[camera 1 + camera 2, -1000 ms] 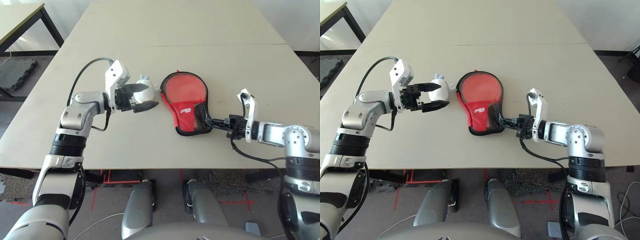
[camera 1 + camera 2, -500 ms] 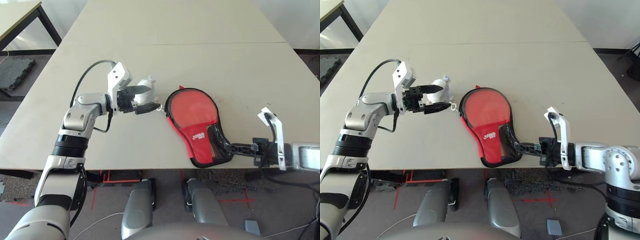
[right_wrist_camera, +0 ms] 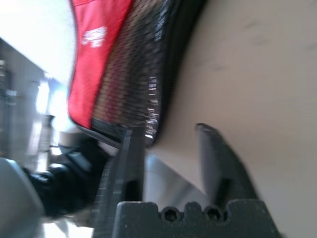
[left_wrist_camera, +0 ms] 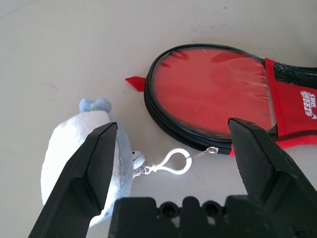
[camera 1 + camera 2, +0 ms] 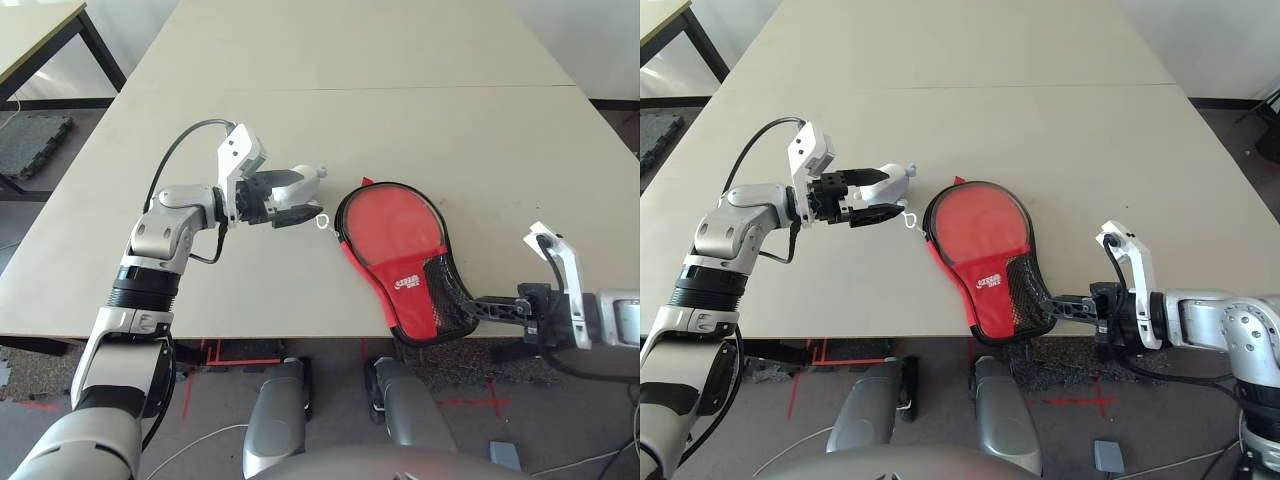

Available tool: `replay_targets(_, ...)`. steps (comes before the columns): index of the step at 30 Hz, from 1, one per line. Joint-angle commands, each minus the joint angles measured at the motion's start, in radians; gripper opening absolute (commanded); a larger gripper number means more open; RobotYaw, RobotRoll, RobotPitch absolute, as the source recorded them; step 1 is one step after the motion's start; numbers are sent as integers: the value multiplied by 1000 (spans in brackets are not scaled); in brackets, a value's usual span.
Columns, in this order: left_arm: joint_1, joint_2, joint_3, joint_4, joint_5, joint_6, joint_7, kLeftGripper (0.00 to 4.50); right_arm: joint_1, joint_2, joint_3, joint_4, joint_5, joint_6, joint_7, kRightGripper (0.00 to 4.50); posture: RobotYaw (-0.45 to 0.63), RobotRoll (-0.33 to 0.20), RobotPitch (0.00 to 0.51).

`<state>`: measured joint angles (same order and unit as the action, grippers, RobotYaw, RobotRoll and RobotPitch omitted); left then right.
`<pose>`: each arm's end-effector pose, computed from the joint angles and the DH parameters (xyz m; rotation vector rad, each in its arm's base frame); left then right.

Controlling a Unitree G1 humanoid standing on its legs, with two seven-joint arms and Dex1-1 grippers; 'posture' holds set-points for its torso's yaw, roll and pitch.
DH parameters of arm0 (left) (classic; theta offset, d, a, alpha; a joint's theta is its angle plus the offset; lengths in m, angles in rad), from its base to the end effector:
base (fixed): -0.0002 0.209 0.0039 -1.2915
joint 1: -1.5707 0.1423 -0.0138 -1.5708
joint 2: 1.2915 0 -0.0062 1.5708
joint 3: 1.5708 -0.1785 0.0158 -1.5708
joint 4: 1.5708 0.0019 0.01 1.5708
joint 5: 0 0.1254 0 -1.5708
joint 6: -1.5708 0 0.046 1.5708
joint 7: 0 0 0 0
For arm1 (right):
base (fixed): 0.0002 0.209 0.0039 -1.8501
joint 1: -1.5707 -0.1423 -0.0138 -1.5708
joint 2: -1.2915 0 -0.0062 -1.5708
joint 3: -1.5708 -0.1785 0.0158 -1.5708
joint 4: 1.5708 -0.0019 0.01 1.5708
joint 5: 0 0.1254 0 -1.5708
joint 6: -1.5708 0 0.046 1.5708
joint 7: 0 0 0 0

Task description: Store the ping-pong paddle in its case and zip it.

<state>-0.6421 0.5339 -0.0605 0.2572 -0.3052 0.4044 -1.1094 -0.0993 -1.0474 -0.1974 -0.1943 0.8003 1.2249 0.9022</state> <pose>0.2934 0.2177 0.1650 0.1962 0.1554 -1.1102 0.1819 -0.3057 0.1641 0.1463 0.8900 0.7297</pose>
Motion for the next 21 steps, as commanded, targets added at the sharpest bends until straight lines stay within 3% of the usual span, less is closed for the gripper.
replay_targets(1, -4, 14, -5, 17, 8, -12, -11, 4500, -121, -29, 41, 141, -114, -184, 57, 3371, 24, 0, 114)
replay_targets(4, -6, 15, -4, 21, 9, -18, -10, 4500, -319, 59, 93, 217, -191, -313, 24, 4475, 31, 0, 109)
replay_targets(6, -4, 13, -4, 16, 8, -16, -6, 4500, -390, 135, 146, 212, -228, -352, 9, 4475, 33, 0, 108)
replay_targets(11, -7, 7, -8, 12, 10, -14, 2, 4500, -448, 279, 283, 213, -344, -450, -15, 4475, 35, 0, 107)
replay_targets(15, -17, 6, -7, 17, 11, -9, 6, 4500, -454, 340, 368, 240, -435, -522, -10, 4475, 44, 0, 111)
replay_targets(21, -28, 16, -3, 26, 15, -11, 12, 4500, -477, 405, 391, 314, -494, -575, -7, 4475, 48, 0, 121)
